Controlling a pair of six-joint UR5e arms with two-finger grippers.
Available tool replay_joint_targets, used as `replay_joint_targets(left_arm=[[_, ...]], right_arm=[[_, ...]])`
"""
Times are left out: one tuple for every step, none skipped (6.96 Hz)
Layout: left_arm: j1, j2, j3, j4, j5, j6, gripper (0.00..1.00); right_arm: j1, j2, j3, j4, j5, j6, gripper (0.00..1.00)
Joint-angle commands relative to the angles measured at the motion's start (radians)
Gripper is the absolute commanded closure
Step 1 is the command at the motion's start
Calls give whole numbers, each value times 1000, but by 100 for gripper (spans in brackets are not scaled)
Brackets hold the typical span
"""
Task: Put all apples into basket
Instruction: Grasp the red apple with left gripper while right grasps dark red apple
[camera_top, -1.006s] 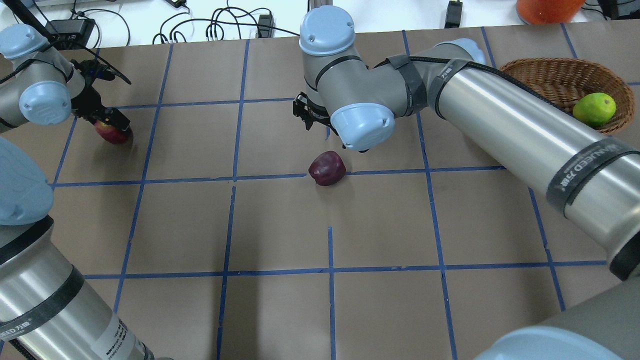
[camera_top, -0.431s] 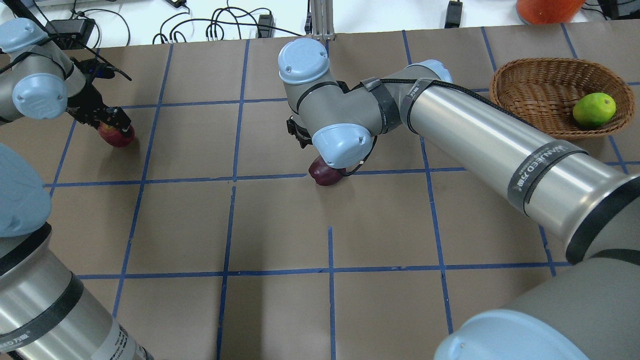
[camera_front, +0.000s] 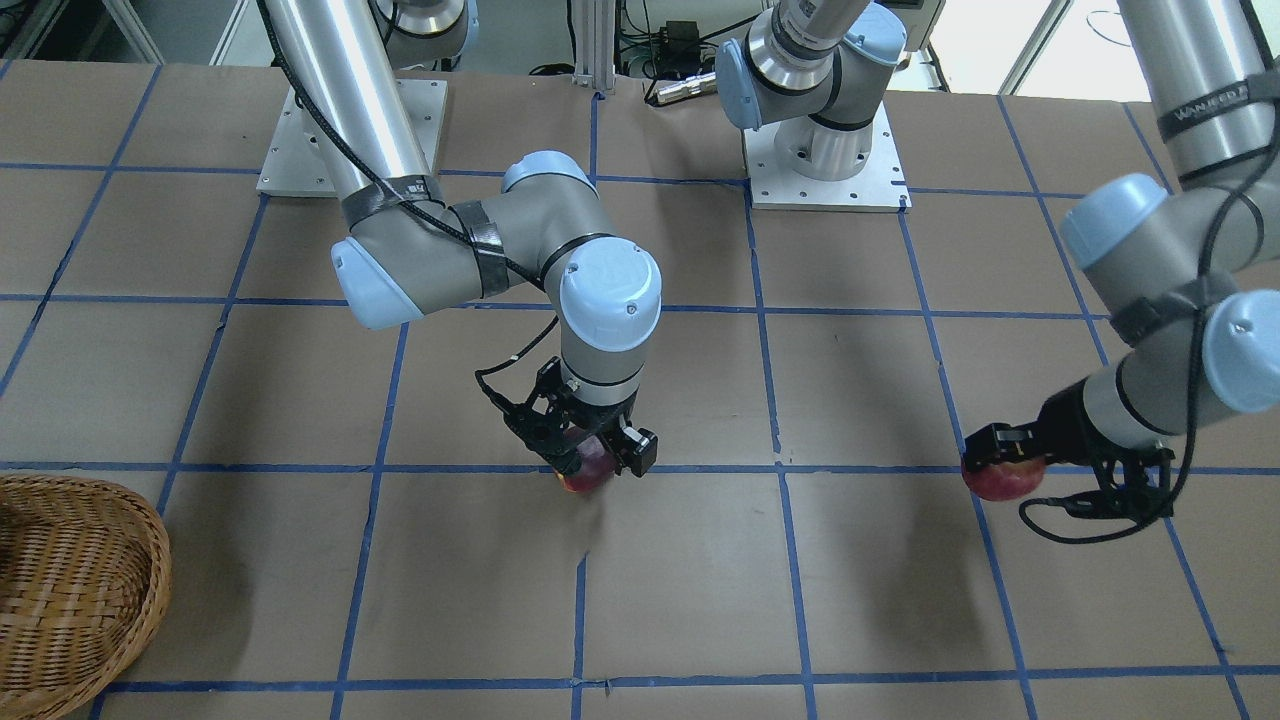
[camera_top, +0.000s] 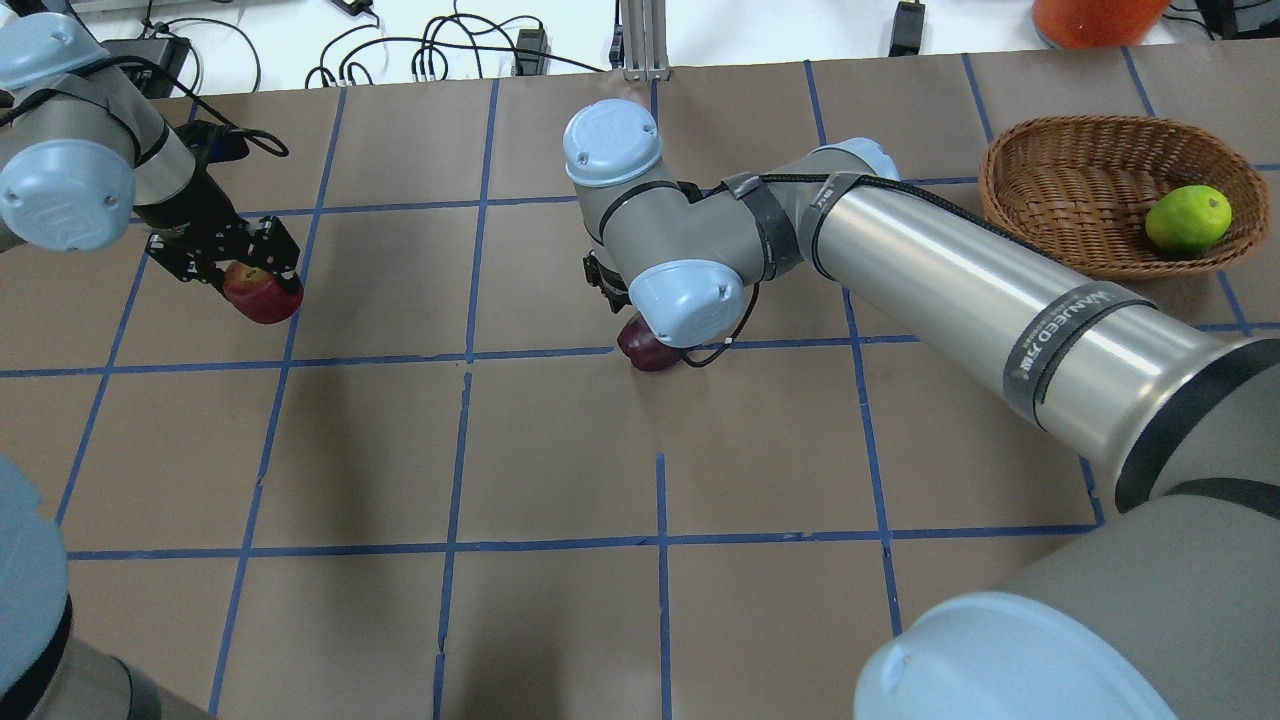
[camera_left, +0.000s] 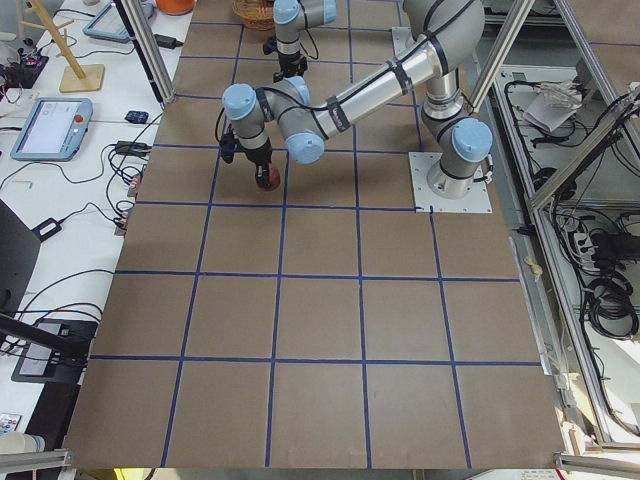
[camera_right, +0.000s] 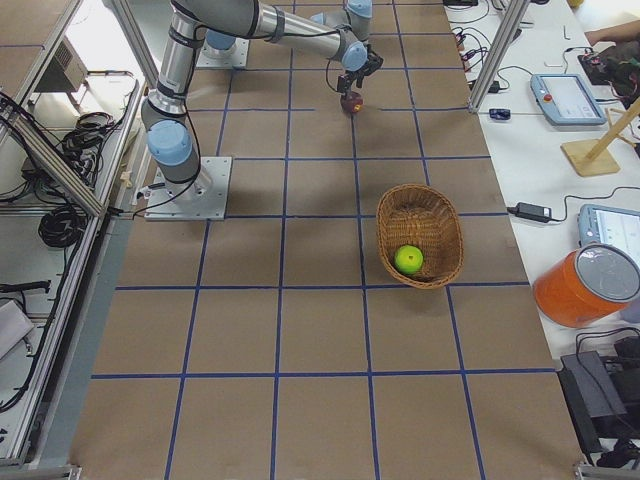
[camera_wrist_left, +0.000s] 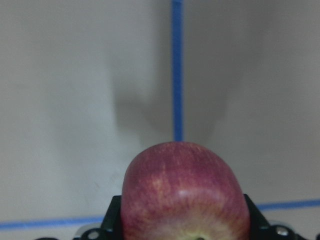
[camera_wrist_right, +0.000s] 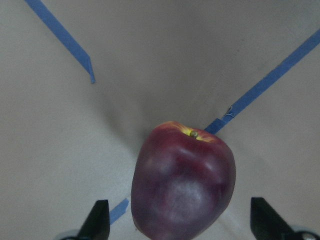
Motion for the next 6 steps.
replay_joint_targets(left_arm=[[-139,140,-163,20,-18,-278,62],[-216,159,-183,32,-46,-404,62],[-279,162,-192,44,-44,-464,62],[-315,156,-197,85,-44,-515,62],[-336,142,-204,96,-46,-587,62],[-378,127,-204,106,-47,-657,62]], right_arm=[[-4,31,6,-4,1,-2,8],[-7,51,4,-6,6,-2,70],[-15,47,-8,0,1,-14,100],[-27,42,-16,-10,0,-19,100],[-71,15,-40,3,-31,-69,100],[-137,-31,-40,10,-40,-158,100]])
